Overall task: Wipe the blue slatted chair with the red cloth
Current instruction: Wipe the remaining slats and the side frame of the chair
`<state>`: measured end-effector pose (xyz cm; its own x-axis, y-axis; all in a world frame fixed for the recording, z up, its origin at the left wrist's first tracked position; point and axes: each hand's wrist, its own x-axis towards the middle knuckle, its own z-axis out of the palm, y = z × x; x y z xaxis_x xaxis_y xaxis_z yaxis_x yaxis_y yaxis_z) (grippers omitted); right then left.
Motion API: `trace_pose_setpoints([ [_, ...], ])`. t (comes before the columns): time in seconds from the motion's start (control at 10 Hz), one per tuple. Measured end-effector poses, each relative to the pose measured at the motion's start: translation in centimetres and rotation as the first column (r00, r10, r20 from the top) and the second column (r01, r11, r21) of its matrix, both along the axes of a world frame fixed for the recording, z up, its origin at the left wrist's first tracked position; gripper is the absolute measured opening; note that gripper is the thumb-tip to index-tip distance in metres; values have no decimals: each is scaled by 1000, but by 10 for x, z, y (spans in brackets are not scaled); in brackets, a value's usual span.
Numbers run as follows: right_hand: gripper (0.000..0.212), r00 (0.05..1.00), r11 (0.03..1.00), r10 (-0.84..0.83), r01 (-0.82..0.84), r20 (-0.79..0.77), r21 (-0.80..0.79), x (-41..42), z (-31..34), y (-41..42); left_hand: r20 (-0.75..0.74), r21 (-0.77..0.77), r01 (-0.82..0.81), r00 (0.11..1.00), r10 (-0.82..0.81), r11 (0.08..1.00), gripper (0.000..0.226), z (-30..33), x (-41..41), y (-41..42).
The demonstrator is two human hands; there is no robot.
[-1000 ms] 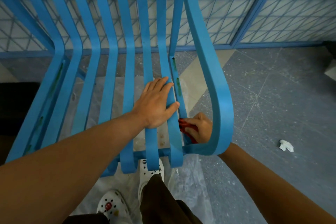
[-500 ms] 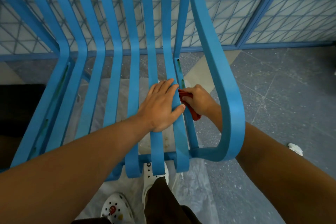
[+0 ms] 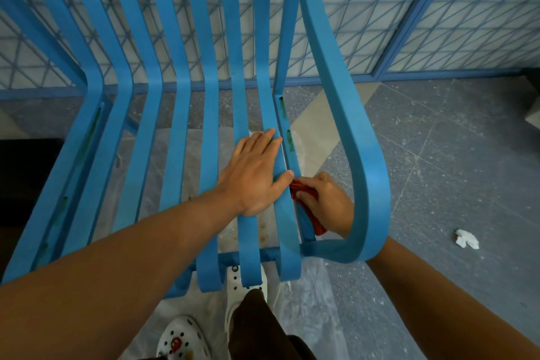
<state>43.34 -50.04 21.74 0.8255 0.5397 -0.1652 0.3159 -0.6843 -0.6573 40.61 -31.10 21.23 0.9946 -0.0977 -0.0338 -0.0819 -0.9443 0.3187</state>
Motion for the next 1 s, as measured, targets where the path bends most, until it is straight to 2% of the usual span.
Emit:
trace_pose_setpoints([
  [0.1, 42, 987, 989, -121, 129, -102, 76, 11, -14, 9, -7, 10, -2, 1000, 2, 1000, 81, 0, -1, -2],
  [0.3, 40, 991, 988, -129, 131, -24, 85, 62, -21, 37, -28, 26, 11, 1000, -10, 1000, 81, 3, 0, -2],
  [0.5, 37, 994, 993, -110, 109, 15, 35, 61, -28, 36, -107, 19, 62, 992, -60, 998, 77, 9, 11, 3],
  [0.7, 34, 987, 985, -157, 159, 28, -72, 21, -31, 11, -82, 61, 39, 996, -34, 997, 69, 11, 60, 18],
  [0.8, 41, 976, 973, -213, 208, -43, -105, 5, -26, 4, -95, 77, 40, 995, -32, 996, 70, 4, 74, 22],
  [0.9, 46, 964, 941, -263, 244, -51, -233, 5, -27, 3, -82, 102, 47, 996, -39, 994, 67, 0, 74, 20],
  [1.0, 42, 962, 940, -266, 242, -69, -240, 12, -20, 12, -86, 117, 41, 996, -31, 992, 66, 0, 73, 18],
])
